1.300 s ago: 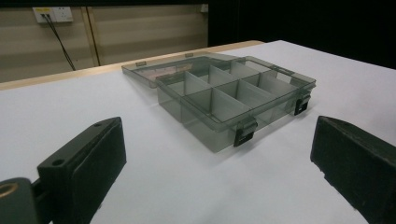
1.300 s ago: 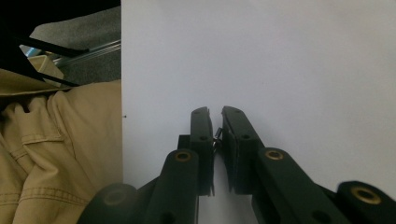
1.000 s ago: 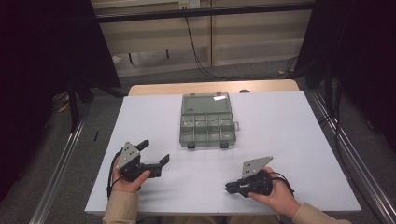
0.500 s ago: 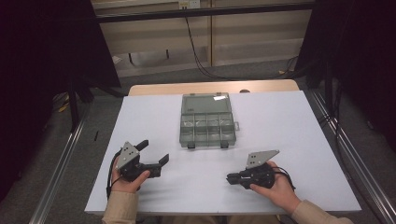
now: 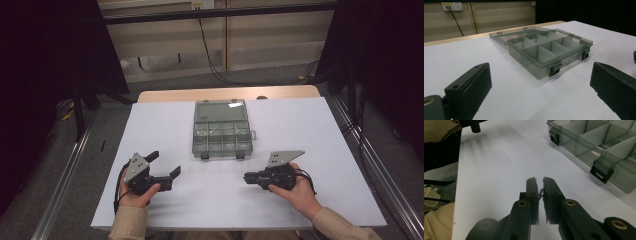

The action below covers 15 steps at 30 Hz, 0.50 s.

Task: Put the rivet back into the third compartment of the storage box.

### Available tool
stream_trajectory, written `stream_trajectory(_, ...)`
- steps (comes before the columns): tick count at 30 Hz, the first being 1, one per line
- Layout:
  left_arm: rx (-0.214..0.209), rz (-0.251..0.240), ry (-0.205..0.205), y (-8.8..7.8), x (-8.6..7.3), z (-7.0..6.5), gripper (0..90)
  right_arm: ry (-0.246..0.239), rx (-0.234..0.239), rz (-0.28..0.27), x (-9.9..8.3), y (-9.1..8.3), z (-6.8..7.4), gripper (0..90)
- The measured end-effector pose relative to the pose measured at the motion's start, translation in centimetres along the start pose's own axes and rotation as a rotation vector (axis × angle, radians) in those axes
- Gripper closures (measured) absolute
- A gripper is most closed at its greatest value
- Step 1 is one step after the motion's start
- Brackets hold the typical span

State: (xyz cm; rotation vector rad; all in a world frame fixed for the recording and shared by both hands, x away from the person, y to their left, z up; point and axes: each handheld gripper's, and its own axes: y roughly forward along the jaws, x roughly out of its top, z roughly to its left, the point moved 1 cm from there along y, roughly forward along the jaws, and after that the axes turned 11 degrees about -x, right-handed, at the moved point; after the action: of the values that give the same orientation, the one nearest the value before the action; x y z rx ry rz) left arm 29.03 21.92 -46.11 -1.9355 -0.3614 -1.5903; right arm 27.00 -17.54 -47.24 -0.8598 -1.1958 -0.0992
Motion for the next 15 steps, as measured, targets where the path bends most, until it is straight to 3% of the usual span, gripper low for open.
stream_trajectory(15,-0.006,-0.014,-0.014,0.0,-0.1,0.0,3.5,0.010,-0.046,-0.038,2.1,1.2,-1.3,83.1)
